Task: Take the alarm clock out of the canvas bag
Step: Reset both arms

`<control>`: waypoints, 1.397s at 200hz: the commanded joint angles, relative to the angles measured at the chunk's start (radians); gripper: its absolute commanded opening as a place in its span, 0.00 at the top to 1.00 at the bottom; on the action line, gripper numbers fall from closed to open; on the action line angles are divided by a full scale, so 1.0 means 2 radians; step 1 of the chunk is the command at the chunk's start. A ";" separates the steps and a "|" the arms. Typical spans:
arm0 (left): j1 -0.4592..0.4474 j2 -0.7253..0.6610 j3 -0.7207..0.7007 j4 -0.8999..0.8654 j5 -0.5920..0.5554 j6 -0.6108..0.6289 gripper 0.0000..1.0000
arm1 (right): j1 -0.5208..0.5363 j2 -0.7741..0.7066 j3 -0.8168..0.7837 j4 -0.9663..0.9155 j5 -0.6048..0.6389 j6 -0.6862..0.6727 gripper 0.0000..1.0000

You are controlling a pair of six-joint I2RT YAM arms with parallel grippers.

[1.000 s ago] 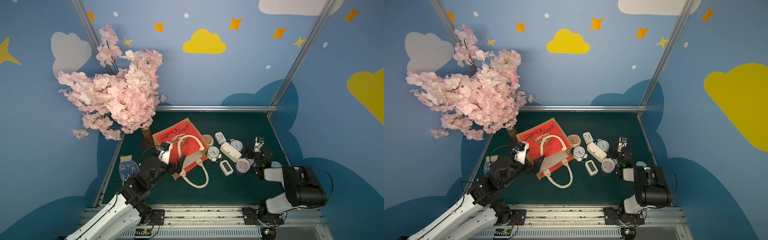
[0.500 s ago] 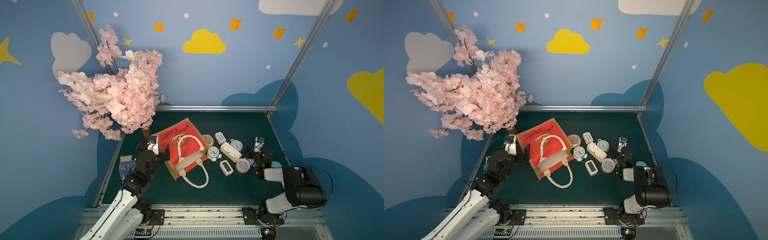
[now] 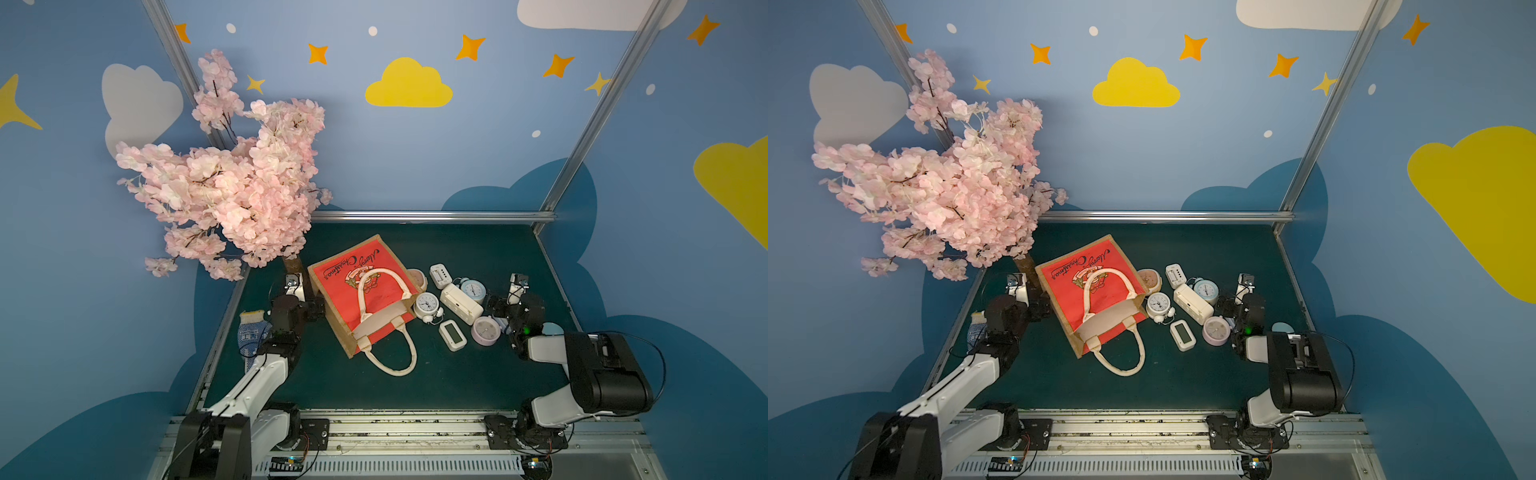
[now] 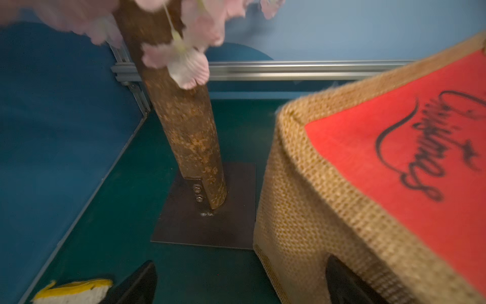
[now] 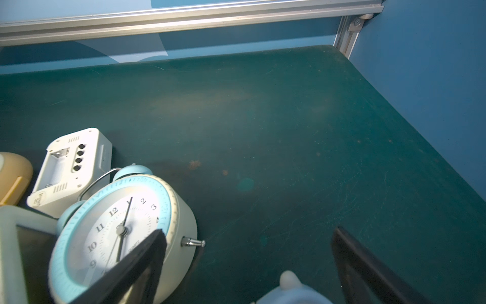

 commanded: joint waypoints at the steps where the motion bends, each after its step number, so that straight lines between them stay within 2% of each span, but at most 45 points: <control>1: 0.010 0.037 -0.010 0.102 0.018 0.000 0.01 | 0.002 0.003 0.008 0.007 0.007 -0.005 0.02; 45: 0.049 0.091 -0.008 0.142 0.075 -0.008 0.01 | 0.003 0.003 0.009 0.007 0.007 -0.005 0.02; 138: 0.050 0.223 -0.011 0.261 0.135 0.018 0.01 | 0.003 0.003 0.009 0.007 0.008 -0.006 0.02; 163: 0.050 0.209 0.020 0.178 0.148 0.024 0.01 | 0.003 0.003 0.009 0.007 0.009 -0.006 0.02; 178: 0.050 0.217 0.017 0.197 0.140 0.019 0.01 | 0.004 0.003 0.009 0.007 0.010 -0.006 0.02; 195: 0.050 0.214 0.026 0.175 0.119 0.012 0.01 | 0.007 0.003 0.010 0.005 0.016 -0.008 0.02; 279: 0.049 0.215 0.025 0.179 0.117 0.012 0.01 | 0.015 0.005 0.015 -0.002 0.027 -0.015 0.02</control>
